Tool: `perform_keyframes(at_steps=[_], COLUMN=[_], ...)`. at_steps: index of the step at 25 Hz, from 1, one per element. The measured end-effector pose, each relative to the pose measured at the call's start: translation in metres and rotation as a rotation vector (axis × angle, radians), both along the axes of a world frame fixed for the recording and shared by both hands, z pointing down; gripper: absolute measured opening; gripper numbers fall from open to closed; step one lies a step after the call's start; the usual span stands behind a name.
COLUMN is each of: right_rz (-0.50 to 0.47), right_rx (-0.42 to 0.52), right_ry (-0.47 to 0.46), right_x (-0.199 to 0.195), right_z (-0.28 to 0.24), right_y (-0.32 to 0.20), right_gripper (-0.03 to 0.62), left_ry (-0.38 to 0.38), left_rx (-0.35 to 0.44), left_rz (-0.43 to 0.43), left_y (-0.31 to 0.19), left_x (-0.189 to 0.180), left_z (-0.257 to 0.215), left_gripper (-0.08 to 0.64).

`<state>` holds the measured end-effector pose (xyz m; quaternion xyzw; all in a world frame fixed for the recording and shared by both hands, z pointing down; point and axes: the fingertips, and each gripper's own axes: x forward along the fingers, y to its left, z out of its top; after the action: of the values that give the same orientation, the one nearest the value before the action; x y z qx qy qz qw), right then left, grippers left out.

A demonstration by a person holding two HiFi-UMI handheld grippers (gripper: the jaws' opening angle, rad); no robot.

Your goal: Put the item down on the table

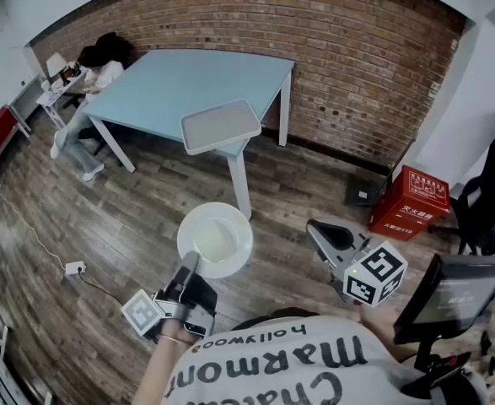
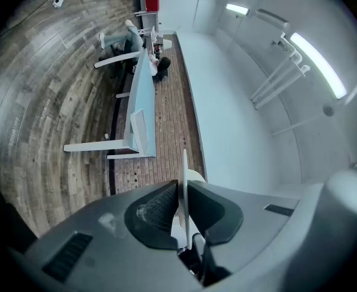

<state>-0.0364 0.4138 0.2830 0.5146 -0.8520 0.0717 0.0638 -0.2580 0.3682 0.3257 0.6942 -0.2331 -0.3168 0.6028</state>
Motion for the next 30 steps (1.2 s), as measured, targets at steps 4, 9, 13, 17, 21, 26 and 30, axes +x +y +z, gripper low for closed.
perform_keyframes(at_steps=[4, 9, 13, 17, 21, 26, 30], right_rz=[-0.006, -0.017, 0.004, 0.03, 0.04, 0.029, 0.026], right_rx=[-0.004, 0.015, 0.015, 0.006, 0.003, -0.009, -0.008], right_ry=[-0.023, -0.045, -0.024, -0.047, -0.057, -0.042, -0.044], right_x=[-0.001, -0.006, -0.013, -0.023, -0.032, -0.037, -0.037], right_z=[0.0, -0.006, -0.004, -0.001, 0.005, 0.013, 0.013], right_y=[0.0, 0.0, -0.002, -0.008, -0.01, -0.013, -0.022], right_gripper=[0.009, 0.011, 0.011, 0.011, 0.011, 0.011, 0.011], left_ry=[0.005, 0.014, 0.028, 0.029, 0.021, 0.008, 0.002], left_rx=[-0.008, -0.001, 0.009, 0.008, 0.014, 0.001, 0.01], left_rz=[-0.003, -0.004, -0.005, -0.001, 0.022, 0.03, 0.031], left_y=[0.0, 0.001, 0.0, -0.005, -0.011, -0.018, -0.026], left_x=[-0.001, -0.005, -0.017, -0.03, -0.035, -0.033, -0.031], left_z=[0.001, -0.003, -0.003, -0.001, 0.003, 0.009, 0.008], left_gripper=[0.021, 0.021, 0.021, 0.021, 0.021, 0.021, 0.021])
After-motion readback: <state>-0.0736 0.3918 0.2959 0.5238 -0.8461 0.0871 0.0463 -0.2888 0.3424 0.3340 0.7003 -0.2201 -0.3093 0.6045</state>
